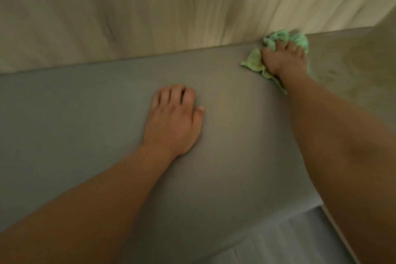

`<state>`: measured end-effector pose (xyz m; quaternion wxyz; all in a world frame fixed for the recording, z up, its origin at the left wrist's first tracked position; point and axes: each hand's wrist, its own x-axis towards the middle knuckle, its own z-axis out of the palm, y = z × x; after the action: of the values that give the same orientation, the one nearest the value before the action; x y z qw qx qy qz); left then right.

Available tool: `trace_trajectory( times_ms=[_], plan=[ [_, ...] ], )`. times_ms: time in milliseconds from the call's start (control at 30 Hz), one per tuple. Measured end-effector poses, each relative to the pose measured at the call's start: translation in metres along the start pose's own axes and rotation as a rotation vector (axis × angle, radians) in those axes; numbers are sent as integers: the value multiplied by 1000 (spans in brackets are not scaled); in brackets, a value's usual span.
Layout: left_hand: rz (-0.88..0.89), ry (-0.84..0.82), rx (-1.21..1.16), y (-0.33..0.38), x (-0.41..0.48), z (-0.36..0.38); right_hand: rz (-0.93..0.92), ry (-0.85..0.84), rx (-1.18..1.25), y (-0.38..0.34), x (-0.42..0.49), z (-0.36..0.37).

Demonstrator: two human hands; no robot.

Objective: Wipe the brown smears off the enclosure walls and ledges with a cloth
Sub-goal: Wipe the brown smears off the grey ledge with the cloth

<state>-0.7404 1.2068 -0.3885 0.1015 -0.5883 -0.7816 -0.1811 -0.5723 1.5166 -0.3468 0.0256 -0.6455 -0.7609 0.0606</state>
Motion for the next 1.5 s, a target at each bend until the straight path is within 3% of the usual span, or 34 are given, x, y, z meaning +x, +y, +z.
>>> trace_trajectory(
  times_ms=[100,367,433,533,633,800,900,1133,1233,1333,1400,1467,1500],
  plan=[
    [-9,-29,-59,-3,-1,0,-49,-22,-29,-10,-5,4],
    [-162,-107,-462,-8,3,-14,-566,-86,-58,-65,-111,21],
    [-308,-144,-706,-5,10,-27,-604,-111,-53,-64,-146,22],
    [-542,-28,-1101,-16,23,-49,-651,-121,-42,-73,-200,24],
    [-643,92,-1090,-35,22,-70,-792,-117,-65,-83,-257,26],
    [-600,10,-814,-21,-5,-79,-1115,-146,-87,-38,-311,20],
    [-536,-83,-705,-4,-9,-68,-1002,-127,-85,11,-297,11],
    [-248,-210,-491,53,-23,-50,-459,-96,-54,83,-245,1],
    [-171,-229,-459,59,-26,-54,-438,-103,-53,60,-269,6],
    [-146,-226,-470,51,-30,-63,-602,-110,-40,49,-301,10],
    [-51,-230,-441,39,-39,-72,-665,-180,165,53,-307,4],
    [146,-239,-401,30,-48,-77,-551,-230,580,60,-303,-8],
    [256,-236,-382,29,-52,-79,-484,-175,725,65,-298,-13]
  ],
)
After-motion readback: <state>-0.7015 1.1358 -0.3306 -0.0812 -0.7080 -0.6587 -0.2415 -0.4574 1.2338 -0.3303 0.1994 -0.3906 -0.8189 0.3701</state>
